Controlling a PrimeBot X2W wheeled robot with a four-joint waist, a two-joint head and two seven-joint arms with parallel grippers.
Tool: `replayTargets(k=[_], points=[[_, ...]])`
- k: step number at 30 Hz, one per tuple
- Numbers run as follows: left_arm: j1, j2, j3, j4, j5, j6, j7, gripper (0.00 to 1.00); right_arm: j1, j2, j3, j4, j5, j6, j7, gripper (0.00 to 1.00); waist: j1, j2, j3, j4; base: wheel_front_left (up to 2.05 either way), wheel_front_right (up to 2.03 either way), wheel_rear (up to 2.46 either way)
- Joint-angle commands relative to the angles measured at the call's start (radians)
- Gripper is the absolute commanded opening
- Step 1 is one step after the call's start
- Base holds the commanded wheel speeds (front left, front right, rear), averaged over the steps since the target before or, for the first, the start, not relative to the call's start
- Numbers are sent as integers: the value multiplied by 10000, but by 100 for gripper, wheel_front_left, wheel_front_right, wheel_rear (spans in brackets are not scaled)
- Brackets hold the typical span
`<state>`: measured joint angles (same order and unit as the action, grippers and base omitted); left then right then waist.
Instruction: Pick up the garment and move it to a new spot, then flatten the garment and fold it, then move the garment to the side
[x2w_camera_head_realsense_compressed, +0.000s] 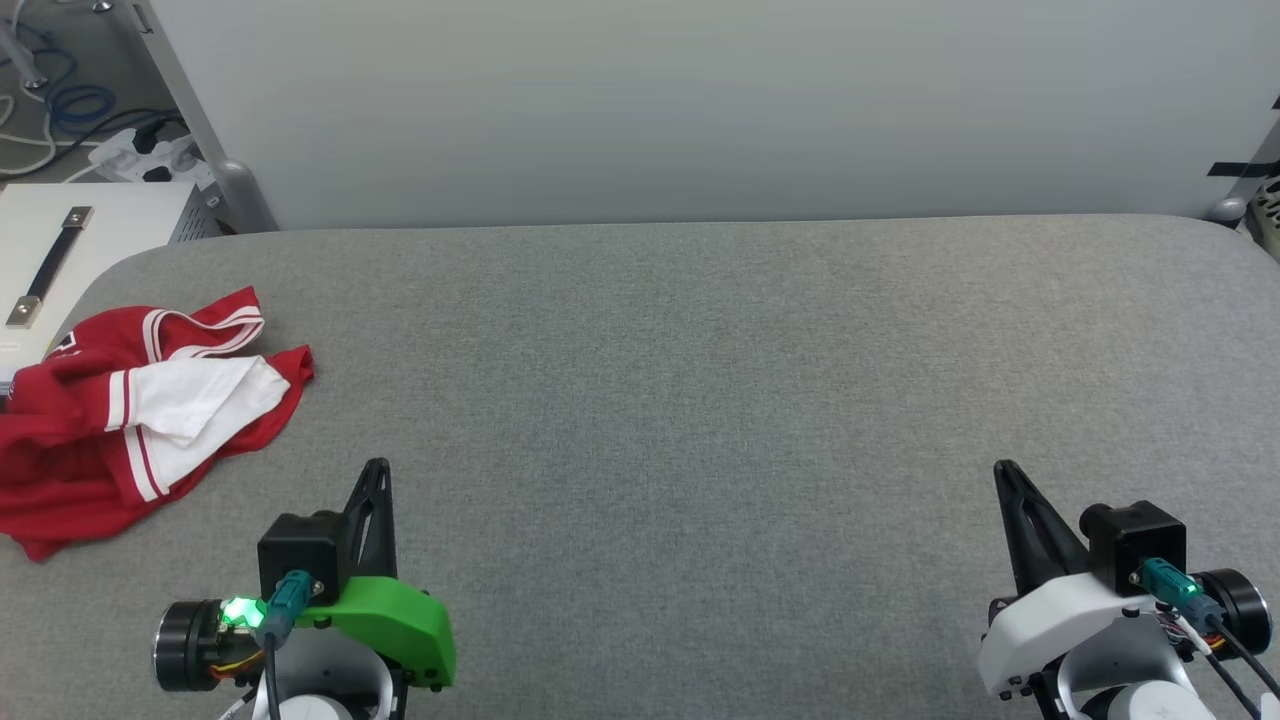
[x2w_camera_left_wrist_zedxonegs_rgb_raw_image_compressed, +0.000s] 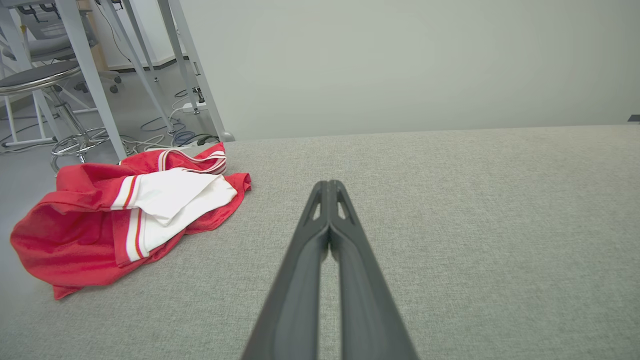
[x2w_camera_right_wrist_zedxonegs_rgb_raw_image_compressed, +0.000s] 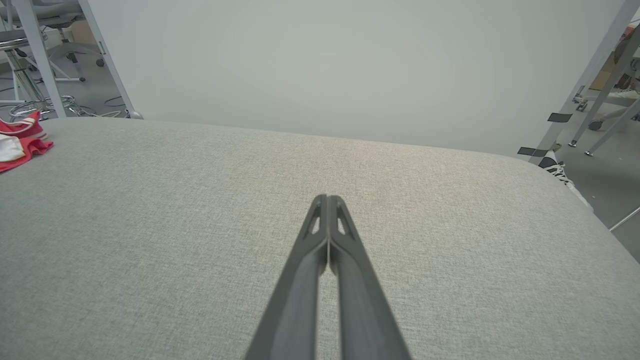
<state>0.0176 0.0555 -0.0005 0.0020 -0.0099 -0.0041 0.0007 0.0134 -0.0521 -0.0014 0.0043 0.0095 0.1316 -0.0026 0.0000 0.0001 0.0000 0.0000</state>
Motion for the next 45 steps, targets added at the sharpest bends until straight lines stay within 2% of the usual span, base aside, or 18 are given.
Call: replayTargets(k=[1,11,12,13,14,15,45], points=[[-176,-53,5,-20,99,41,-7,0,-134,19,14,-43,-95,-9,26,0,0,-1,0,0,0,0,0],[-176,-53,5,-20,99,41,-7,0,-134,19,14,-43,-95,-9,26,0,0,-1,0,0,0,0,0],[0,2,0,1,-2,0,-3,100,0,0,2,2,3,0,-2,100,0,-1,0,0,0,0,0],[8,4,0,3,-6,0,-3,100,4,0,-2,4,9,0,-5,100,0,-1,0,0,0,0,0],[11,4,-1,6,-5,0,-4,0,5,-2,-4,7,12,0,-6,0,0,-1,1,0,0,0,0],[11,4,-1,6,-4,0,-3,100,5,-2,-6,7,11,0,-5,100,0,-1,0,0,0,0,0],[25,-10,-116,241,-549,-80,-643,100,-12,3,-97,5,1065,-2,-637,100,0,-1,35,-15,0,0,0]])
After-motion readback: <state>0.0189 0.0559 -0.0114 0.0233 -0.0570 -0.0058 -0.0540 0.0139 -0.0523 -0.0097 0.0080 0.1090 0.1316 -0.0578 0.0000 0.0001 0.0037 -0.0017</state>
